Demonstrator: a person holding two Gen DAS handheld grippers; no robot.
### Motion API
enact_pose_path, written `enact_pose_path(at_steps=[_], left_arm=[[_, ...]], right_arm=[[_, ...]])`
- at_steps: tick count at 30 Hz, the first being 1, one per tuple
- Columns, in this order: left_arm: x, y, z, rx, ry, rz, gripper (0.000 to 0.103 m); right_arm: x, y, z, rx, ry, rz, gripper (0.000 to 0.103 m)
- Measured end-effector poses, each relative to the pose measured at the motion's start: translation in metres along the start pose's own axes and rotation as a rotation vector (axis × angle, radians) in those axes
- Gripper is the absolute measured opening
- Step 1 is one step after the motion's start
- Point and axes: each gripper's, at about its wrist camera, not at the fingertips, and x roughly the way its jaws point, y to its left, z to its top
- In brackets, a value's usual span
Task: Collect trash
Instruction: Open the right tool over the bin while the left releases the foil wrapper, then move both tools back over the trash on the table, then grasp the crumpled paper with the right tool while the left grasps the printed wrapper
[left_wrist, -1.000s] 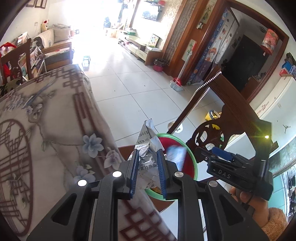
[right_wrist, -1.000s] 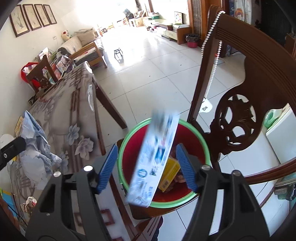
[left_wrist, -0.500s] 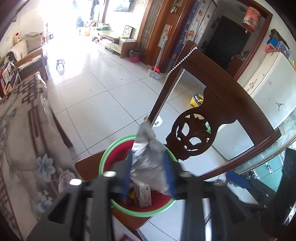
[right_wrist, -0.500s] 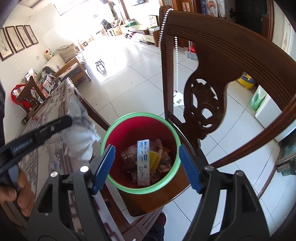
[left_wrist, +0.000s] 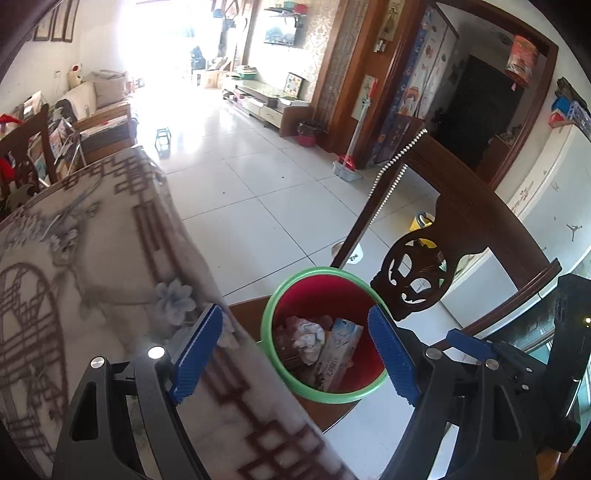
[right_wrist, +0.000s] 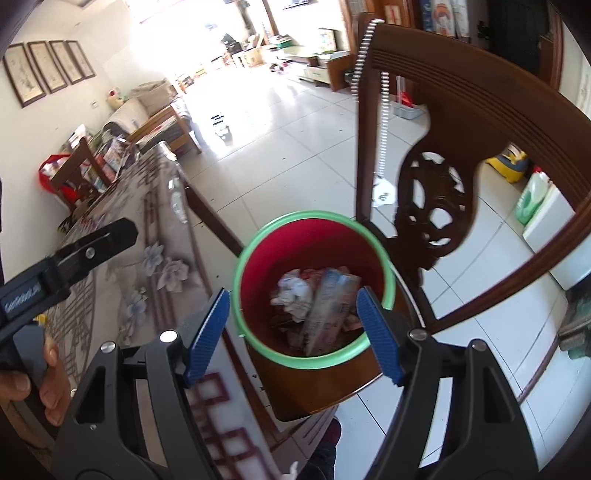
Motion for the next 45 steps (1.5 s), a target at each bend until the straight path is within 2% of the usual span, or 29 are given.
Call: enact_pose_path(at_steps=[7,15,20,24,29,36,37,38,39,42,45], left_arm=[[-0.058,0.070,-0.035,-0.110,-0.039,0.108,0.080],[-0.109,0.156,-0.106,-0.246,-0.020,0.282,0.080],[-0.146,0.219,-0.157,-0.381,0.000,0.397,0.080],[-0.170,0.265,-0.194,-0.486,0.030,0.470,0.080],[-0.186,0.301,-0.230,-0.580,0.070,0.473,0.080],[-0.190,0.318,-0.263,-0.638,0.124,0.443,0.080],[-0.190,0.317,-0.266,-0.640,0.132,0.431,0.080],[-0.189,0.315,-0.268,-0.641,0.141,0.419,0.080],[-0.187,0.313,-0.270,-0.640,0.151,0.401,0.080],[-0.177,0.302,-0.275,-0.616,0.190,0.333,0.080],[-0.160,0.288,-0.276,-0.593,0.230,0.257,0.080]], right_arm=[[0.009,0.074,-0.004,-0.140,0.026,0.101,0.070],[0.024,0.158,-0.027,-0.295,0.091,0.196,0.070],[0.032,0.209,-0.055,-0.390,0.174,0.277,0.070],[0.038,0.256,-0.090,-0.443,0.284,0.376,0.070],[0.046,0.314,-0.139,-0.537,0.426,0.466,0.070],[0.065,0.354,-0.187,-0.599,0.547,0.472,0.068],[0.069,0.355,-0.189,-0.590,0.554,0.467,0.049],[0.073,0.353,-0.189,-0.568,0.562,0.463,0.036],[0.075,0.349,-0.186,-0.532,0.560,0.469,0.032],[0.070,0.342,-0.176,-0.493,0.500,0.442,0.027],[0.061,0.333,-0.161,-0.473,0.432,0.413,0.026]])
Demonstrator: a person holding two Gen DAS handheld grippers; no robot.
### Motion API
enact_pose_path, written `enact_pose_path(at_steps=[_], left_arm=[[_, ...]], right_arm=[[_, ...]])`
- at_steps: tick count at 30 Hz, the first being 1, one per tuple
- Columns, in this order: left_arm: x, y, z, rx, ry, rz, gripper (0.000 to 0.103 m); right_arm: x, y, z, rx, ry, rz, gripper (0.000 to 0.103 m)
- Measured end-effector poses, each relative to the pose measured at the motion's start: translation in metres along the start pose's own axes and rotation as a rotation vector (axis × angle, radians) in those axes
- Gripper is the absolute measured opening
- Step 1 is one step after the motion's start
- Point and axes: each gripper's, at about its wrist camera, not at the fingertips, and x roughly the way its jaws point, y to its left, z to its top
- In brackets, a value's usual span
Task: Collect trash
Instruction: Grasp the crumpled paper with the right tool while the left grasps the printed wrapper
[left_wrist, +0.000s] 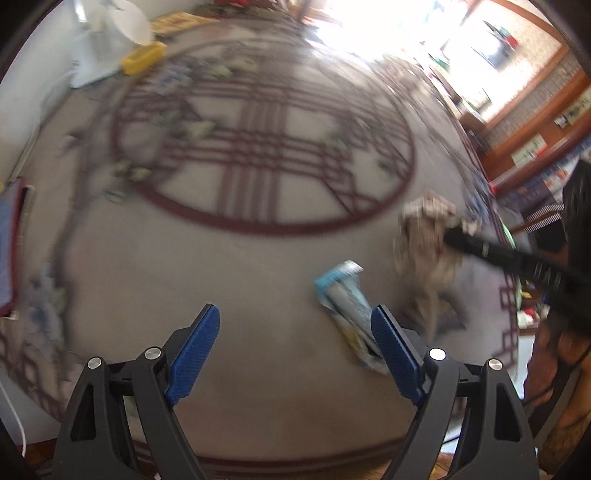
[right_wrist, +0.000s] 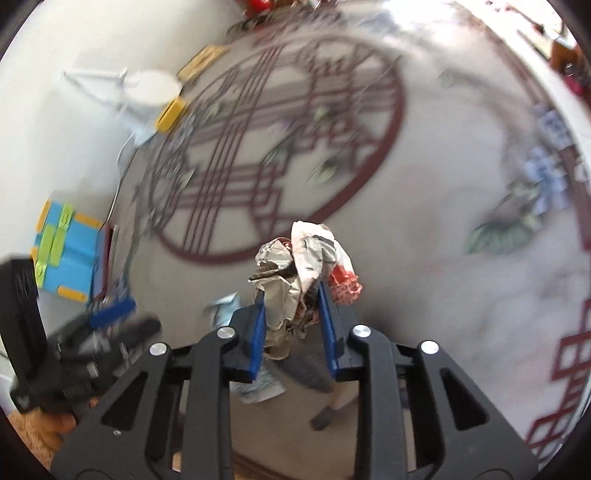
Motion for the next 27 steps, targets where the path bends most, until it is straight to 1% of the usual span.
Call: enact_pose_path(at_steps=[1,4,8,11,13,15,16,18,19,20,21,22,23,24,27], left_arm=[[0.005,-0.005,-0.001,0.016,0.018,-0.015,0.080],[0.017,-0.018,-0.003,0.056,0.060,-0.028,0.080],[0.024,-0.030,-0.004,0.074,0.077,-0.047,0.078],[0.030,-0.035,-0.003,0.075,0.101,-0.053,0.065],[0.036,-0.038,-0.003,0.073,0.121,-0.056,0.059],[0.039,-0.038,-0.003,0.074,0.133,-0.059,0.050],[0.041,-0.039,-0.002,0.076,0.137,-0.061,0.048],[0.043,-0.042,-0.002,0.083,0.142,-0.063,0.036],[0.045,-0.044,-0.002,0.089,0.147,-0.065,0.033],[0.045,-0.045,-0.002,0.093,0.150,-0.063,0.028],[0.046,-0.046,-0.001,0.099,0.151,-0.062,0.025],[0.045,-0.048,0.000,0.104,0.148,-0.062,0.024],[0.045,-0.049,0.002,0.109,0.144,-0.064,0.019],[0.045,-0.049,0.003,0.114,0.138,-0.061,0.017],[0.044,-0.049,0.011,0.118,0.110,-0.044,0.016]], right_arm=[[-0.005,-0.003,0.001,0.006,-0.013,-0.008,0.026],[-0.017,-0.010,0.003,0.021,-0.044,-0.036,0.026],[-0.028,-0.017,-0.002,0.036,-0.061,-0.060,0.027],[-0.031,-0.019,-0.003,0.042,-0.069,-0.070,0.027],[-0.035,-0.022,-0.005,0.042,-0.073,-0.075,0.028],[-0.039,-0.023,-0.006,0.038,-0.080,-0.082,0.028],[-0.041,-0.023,-0.006,0.035,-0.083,-0.086,0.028],[-0.044,-0.023,-0.006,0.031,-0.090,-0.092,0.028],[-0.045,-0.024,-0.006,0.030,-0.093,-0.094,0.028],[-0.046,-0.024,-0.005,0.029,-0.097,-0.095,0.028],[-0.046,-0.024,-0.005,0.029,-0.098,-0.095,0.028],[-0.047,-0.024,-0.005,0.028,-0.100,-0.096,0.028],[-0.047,-0.024,-0.004,0.027,-0.101,-0.097,0.028],[-0.047,-0.023,-0.004,0.024,-0.103,-0.098,0.028],[-0.049,-0.022,-0.002,0.009,-0.111,-0.107,0.028]])
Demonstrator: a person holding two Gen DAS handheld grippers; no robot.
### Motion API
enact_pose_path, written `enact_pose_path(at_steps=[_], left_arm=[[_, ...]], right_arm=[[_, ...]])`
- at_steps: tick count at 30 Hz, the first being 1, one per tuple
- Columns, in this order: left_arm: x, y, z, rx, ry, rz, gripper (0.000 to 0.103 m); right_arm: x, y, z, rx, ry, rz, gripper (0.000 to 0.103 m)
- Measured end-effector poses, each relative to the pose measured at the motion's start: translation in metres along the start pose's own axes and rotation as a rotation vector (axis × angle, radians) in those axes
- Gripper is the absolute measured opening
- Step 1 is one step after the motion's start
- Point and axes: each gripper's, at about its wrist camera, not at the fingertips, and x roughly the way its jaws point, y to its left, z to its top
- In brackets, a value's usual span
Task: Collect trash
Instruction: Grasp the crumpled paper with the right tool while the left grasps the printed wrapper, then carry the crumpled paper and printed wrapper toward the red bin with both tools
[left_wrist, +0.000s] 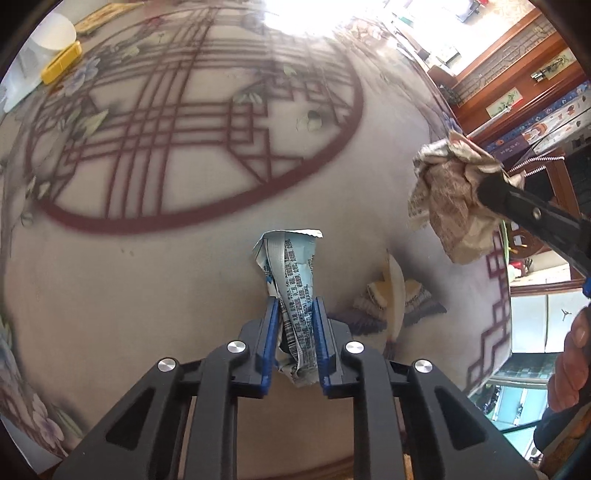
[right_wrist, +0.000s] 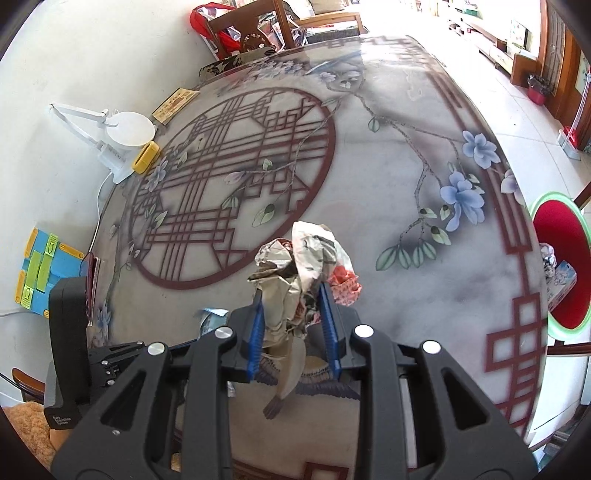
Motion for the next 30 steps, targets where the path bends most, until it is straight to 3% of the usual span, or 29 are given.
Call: enact_pose_path(at_steps=[7,16,30], left_arm=[[-0.003,0.009,0.021,-0.032,-0.041,0.067,0.016],[-0.018,0.012,0.044,-0.020,-0.105,0.085,0.016],[-0.037,-0.030,0.071,0.038,-0.195,0.072,0.016]], right_arm=[[-0.001,0.005,0.003,-0.029,-0.008,-0.029,0.028],[-0.003,0.003,0.009,-0.029,-0.024,-0.048,0.028],[-0.012,-0.017,0.021,-0.003,-0.055,-0.066,0.028]])
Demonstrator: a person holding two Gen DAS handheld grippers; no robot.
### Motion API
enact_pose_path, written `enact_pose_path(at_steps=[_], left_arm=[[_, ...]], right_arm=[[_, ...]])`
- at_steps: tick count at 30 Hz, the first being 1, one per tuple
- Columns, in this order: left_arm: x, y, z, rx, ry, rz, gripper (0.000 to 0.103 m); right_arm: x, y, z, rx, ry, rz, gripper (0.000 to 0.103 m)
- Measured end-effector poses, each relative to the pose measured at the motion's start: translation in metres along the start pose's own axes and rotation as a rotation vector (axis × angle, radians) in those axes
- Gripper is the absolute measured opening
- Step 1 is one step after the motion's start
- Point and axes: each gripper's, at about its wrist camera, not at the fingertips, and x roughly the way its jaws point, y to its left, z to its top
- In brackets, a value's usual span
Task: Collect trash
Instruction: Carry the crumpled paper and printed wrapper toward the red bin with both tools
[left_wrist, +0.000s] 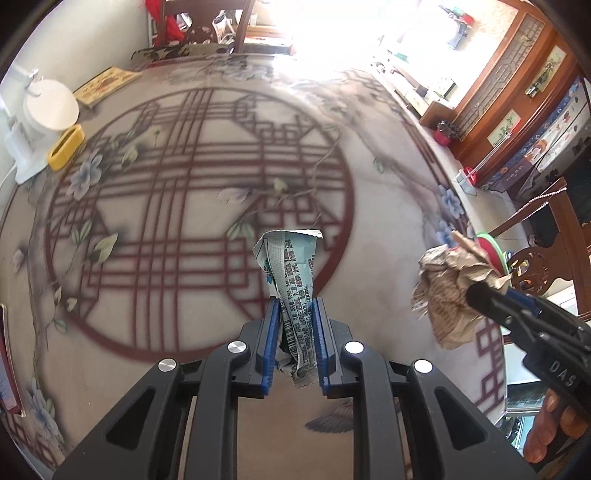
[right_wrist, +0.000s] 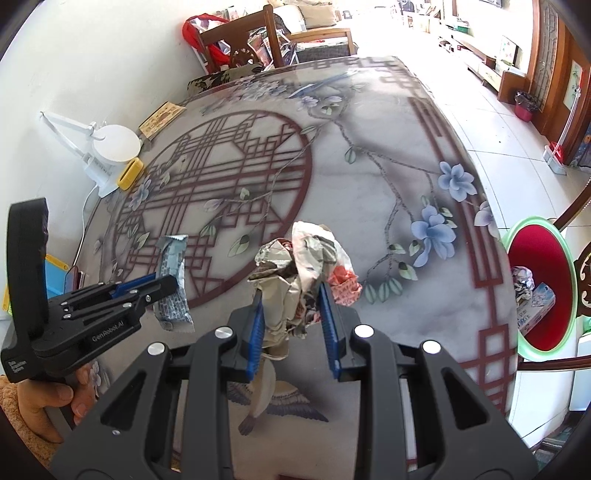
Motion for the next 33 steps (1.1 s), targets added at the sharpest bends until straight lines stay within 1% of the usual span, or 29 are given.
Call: enact_pose_path(at_steps=[9,15,20,33], left_arm=[[-0.007,-0.029,0.012,0.039,-0.030,-0.006,0.016],[-0.002,-0.047,0.016,0.071,-0.024,-0.002,0.016],[0.004,-0.068,0.019,0.106,-0.013,-0.009,0.016],[0.022,-0.135,0.024,0.211,0.010,-0.045,0.016]], right_arm=[[-0.003,-0.014,0.004,0.022,-0.016,0.014,0.028],[-0.010,-0.031,0.005,0.049,-0.035,0.011,0.028],[-0.017,-0.052,0.003,0.089,-0.049,-0.005,0.028],[-0.037,-0.116,-0.006,0.190,-0.080,-0.052,0.028]])
